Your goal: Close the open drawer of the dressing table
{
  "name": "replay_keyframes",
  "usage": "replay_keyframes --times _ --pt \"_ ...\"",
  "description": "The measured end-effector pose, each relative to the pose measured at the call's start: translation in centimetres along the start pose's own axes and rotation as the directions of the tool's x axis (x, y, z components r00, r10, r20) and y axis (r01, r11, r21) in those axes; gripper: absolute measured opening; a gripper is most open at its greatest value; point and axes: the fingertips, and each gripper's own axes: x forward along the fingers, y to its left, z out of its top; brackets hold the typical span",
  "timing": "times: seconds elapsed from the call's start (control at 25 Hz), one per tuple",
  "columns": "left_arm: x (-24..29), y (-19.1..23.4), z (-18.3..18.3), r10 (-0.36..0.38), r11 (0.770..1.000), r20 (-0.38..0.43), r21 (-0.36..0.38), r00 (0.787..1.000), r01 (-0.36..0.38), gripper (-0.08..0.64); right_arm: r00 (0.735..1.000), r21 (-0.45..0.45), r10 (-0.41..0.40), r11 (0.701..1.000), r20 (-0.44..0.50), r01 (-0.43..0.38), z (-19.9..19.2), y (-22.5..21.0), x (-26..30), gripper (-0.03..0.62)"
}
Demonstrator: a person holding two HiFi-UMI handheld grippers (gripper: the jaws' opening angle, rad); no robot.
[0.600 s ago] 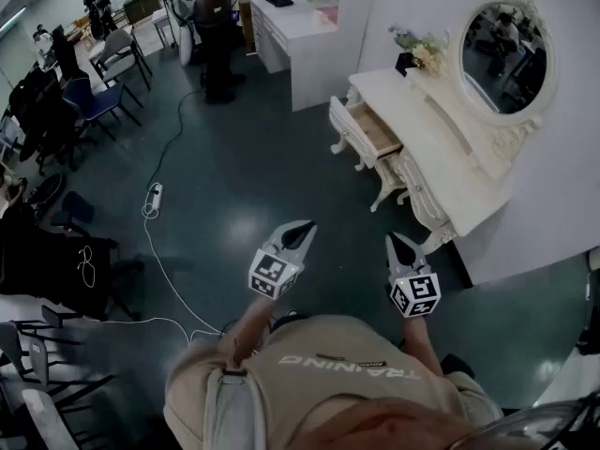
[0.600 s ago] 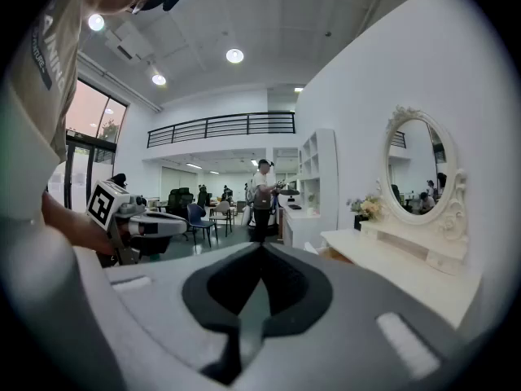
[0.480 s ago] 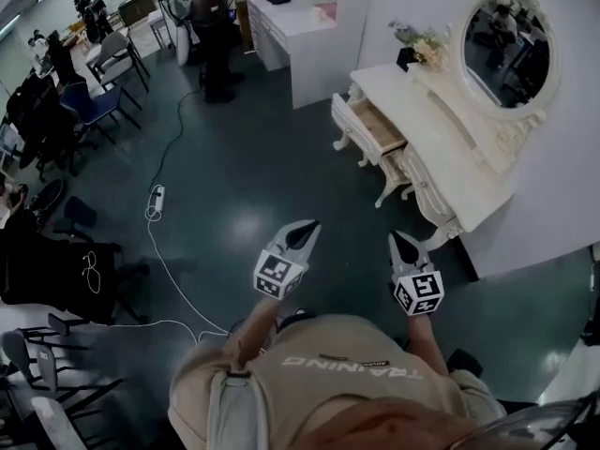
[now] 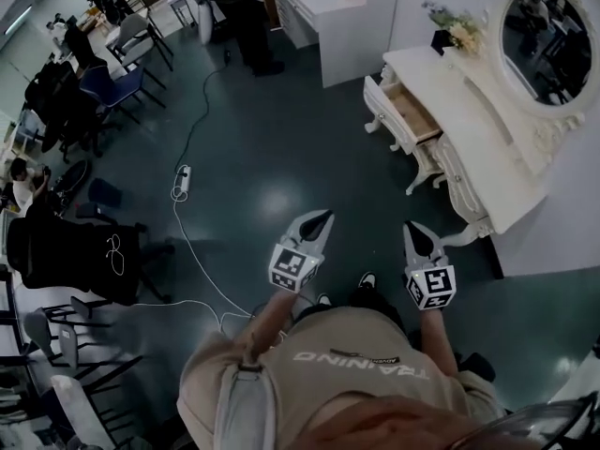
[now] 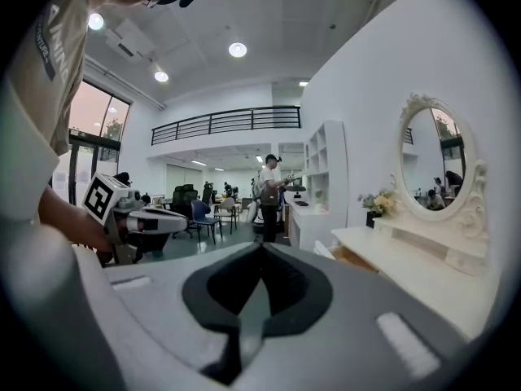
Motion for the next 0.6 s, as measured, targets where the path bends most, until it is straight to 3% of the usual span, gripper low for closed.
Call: replay_keyframes --times 0.28,0.44,0.6 --pt "5.6 0.1 2.9 0.053 0.998 -0.003 0.037 0.999 -0.053 0.006 0.999 0.011 0.050 0.999 0.018 -0.050 -0.3 -6.1 3.8 -0.002" --pt "9.0 0.6 4.4 0.127 0.984 0.017 0.120 0.992 -0.128 0.006 0.996 -0.048 0.093 0.995 0.011 -0.092 -0.8 -9.4 6.0 -0.002" --pt "11.9 0.5 5.4 0.177 0.981 0.027 0.079 0.984 -0.178 0.006 0.988 -0.019 0.155 0.988 0.009 -0.154 -1.3 -12.2 8.3 -0.002"
